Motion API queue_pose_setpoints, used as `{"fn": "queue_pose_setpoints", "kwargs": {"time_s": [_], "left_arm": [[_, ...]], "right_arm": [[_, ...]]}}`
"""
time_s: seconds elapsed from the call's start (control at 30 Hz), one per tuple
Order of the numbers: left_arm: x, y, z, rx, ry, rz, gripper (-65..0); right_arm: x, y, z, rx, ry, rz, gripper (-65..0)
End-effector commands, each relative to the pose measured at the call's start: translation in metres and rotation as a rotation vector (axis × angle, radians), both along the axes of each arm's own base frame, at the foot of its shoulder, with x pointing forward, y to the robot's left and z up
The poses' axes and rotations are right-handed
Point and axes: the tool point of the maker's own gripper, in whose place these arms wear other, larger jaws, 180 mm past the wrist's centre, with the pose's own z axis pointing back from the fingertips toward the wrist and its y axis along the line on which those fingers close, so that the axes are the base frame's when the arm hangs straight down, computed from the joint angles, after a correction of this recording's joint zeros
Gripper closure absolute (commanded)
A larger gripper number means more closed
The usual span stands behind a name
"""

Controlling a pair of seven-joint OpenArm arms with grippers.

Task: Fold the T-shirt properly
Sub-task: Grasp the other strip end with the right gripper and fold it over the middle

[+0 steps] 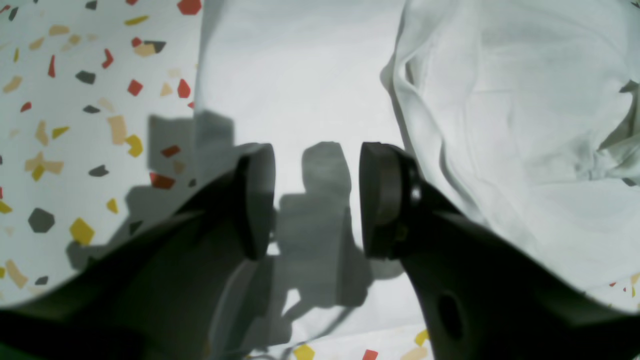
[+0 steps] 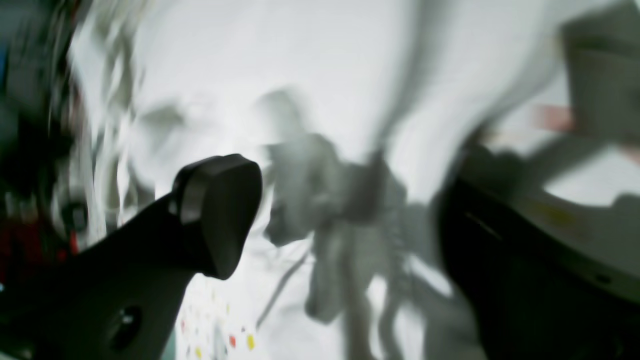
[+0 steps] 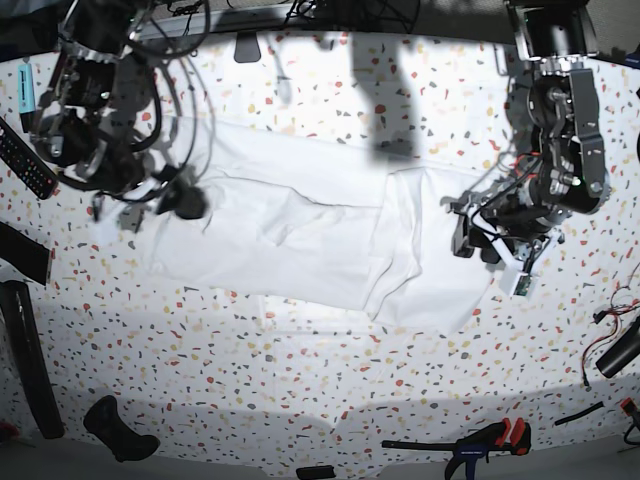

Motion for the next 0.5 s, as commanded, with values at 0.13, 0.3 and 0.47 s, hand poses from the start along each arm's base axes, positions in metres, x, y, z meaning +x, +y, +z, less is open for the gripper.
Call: {"fn": "queue_pose_setpoints", "kwargs": {"time_s": [0.13, 0.3, 0.47], "left_arm": [[0.0086, -0.0002, 0.0152, -0.008, -0.055, -0.006, -26.7], [0.0086, -0.0002, 0.0152, -0.008, -0.055, -0.006, -26.6], [0.0085, -0.0001, 0.015, -0.008, -0.054, -0.006, -26.6]], "right_arm": [[0.0005, 0.0014, 0.0028, -0.004, -0.005, 0.019, -46.6], [0.0004, 0.001, 0.0024, -0.008, -0.003, 0.02, -43.3], [0.0028, 0.0023, 0.0058, 0.006, -0.016, 0.018, -7.8]]}}
